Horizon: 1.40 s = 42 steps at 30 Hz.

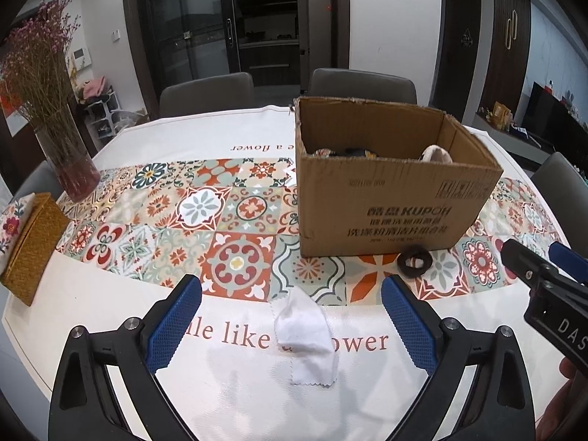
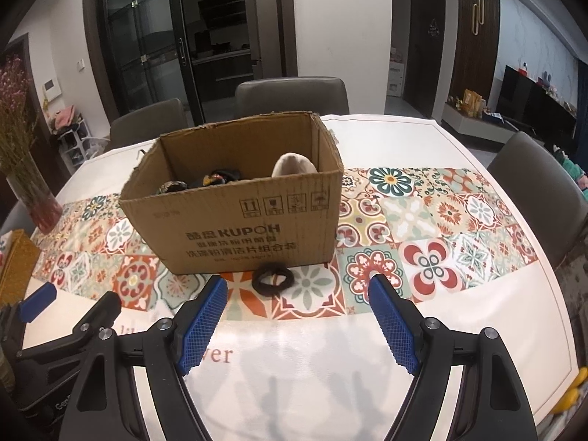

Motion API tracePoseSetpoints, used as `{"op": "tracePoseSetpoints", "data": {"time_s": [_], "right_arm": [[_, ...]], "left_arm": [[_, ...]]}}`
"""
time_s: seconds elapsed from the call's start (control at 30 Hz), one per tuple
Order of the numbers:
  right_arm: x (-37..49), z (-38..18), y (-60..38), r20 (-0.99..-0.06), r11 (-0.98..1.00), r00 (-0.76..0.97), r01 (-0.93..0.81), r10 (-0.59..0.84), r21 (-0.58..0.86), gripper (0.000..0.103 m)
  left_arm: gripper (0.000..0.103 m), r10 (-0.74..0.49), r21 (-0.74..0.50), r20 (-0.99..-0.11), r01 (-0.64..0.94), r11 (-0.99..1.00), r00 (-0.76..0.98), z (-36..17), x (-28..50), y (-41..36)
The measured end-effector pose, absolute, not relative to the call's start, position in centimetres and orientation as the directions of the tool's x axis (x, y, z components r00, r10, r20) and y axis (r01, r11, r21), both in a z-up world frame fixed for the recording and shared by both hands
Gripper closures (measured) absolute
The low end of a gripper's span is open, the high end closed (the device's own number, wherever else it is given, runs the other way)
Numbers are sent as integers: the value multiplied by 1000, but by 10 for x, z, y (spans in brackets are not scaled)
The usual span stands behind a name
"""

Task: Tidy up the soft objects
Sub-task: 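Withdraw both tools from the box toward the white cloth on the table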

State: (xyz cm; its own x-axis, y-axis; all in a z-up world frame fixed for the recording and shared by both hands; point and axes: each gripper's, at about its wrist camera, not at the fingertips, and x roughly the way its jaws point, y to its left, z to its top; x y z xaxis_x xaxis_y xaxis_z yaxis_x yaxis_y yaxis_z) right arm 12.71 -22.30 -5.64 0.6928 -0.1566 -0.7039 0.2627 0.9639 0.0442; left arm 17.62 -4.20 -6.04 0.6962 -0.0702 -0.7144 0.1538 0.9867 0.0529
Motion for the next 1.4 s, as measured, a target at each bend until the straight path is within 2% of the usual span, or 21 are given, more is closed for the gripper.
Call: {"op": "tracePoseSetpoints", "data": {"time_s": [0.77, 1.17, 1.27, 1.4], "right_arm": [[120, -127, -225, -753, 965, 640, 262, -153, 27, 23], [120, -138, -222, -763, 966, 625, 259, -164, 4, 23], [120, -140, -222, -766, 965, 621, 261, -167, 2, 23], [121, -142, -222, -768, 965, 618, 261, -169, -1, 23]], "left_arm": [[3, -129, -13, -742, 178, 984, 658, -125, 169, -44], [7, -123, -10, -760, 177, 984, 638, -149, 171, -44], [10, -116, -1, -768, 180, 984, 630, -154, 172, -45], [19, -122, -12, -786, 181, 983, 606, -163, 175, -46]]}}
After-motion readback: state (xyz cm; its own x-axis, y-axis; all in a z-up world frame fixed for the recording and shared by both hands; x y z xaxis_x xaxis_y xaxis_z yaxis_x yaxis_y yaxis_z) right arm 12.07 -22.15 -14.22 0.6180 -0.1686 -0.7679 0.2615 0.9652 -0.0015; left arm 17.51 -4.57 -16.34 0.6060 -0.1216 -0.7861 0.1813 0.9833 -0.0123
